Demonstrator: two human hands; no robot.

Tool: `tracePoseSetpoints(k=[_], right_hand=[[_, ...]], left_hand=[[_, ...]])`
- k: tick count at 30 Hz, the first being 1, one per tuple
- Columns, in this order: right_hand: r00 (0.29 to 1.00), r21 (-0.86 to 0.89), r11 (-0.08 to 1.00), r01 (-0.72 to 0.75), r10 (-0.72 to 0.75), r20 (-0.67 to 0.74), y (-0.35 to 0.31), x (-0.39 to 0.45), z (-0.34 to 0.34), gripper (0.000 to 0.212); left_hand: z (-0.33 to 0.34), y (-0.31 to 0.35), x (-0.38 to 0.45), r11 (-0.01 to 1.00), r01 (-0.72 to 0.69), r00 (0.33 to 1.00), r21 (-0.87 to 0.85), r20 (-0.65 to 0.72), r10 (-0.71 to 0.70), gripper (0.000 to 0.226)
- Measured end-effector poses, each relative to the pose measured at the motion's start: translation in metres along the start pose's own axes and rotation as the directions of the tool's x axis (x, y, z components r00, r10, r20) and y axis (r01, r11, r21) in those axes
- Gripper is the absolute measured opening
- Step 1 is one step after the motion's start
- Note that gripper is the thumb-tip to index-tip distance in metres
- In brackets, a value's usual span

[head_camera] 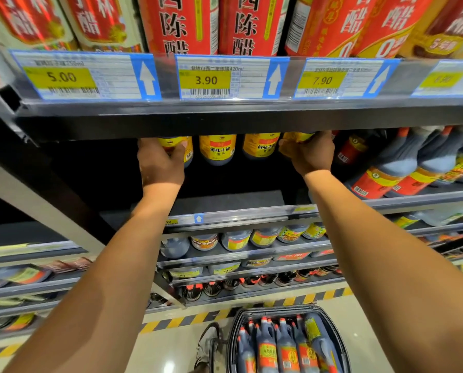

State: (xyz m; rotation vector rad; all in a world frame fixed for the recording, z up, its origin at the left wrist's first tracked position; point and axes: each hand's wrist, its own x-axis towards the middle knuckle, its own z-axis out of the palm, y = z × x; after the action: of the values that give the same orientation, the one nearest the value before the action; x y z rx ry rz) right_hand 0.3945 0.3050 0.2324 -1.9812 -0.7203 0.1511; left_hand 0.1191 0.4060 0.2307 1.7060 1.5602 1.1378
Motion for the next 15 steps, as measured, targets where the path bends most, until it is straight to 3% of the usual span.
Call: tracePoseSetpoints(k=[4, 11, 13, 15], right_hand=[[1.000, 0.011, 1.000, 0.026, -0.026, -0.001, 0.000, 0.001, 0.001, 0.056], [0.998, -0.041, 0.999, -0.022, 0.025, 0.064, -0.003, 0.006, 0.000, 0.062], [0.992, -0.075, 0.996, -0.049, 0.057, 0.110, -0.005, 0.003, -0.007, 0.071], [0.995, 0.003, 0.998, -0.065, 0.065, 0.074, -0.006, -0.012, -0.020, 0.071]], left_hand=[[0.003, 0.002, 0.000, 1.000, 0.026, 1.000, 0.016, 0.011, -0.026, 0.065], [0.001, 0.009, 0.004, 0.998, 0.060, 0.997, 0.020, 0.037, -0.060, 0.070], [-0.006, 0.005, 0.005, 0.999, 0.040, 0.998, -0.027, 0.053, -0.039, 0.078], [-0.017, 0.004, -0.002, 0.996, -0.026, 0.999, -0.082, 0.044, 0.030, 0.084]])
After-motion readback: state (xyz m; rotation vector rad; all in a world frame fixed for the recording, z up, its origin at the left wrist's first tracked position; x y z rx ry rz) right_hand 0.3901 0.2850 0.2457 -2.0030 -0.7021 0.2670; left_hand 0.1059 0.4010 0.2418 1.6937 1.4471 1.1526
